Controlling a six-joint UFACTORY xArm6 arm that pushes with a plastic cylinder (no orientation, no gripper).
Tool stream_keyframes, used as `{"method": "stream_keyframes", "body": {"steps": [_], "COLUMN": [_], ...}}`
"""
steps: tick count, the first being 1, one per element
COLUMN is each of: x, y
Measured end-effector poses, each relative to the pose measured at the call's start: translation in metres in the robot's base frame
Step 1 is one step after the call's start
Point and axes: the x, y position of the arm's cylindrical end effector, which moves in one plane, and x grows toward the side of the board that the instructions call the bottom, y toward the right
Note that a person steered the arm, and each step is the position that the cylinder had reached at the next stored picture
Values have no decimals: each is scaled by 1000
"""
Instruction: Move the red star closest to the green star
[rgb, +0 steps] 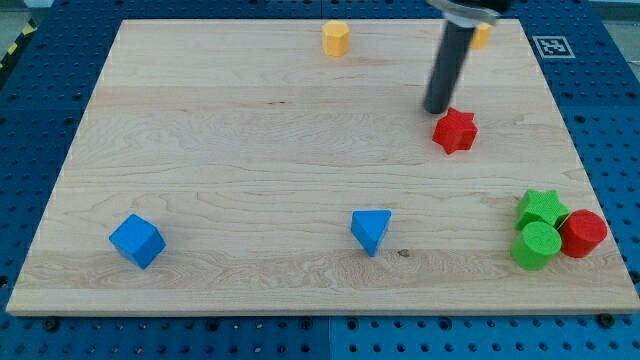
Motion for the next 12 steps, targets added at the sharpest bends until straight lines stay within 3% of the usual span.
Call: {"method": "stream_keyframes", "body": {"steps": [1, 3, 6, 8, 9, 11, 12], "x": [19, 63, 31, 82, 78, 41, 59], "y": [-27, 49, 84, 160, 170, 107, 87]}}
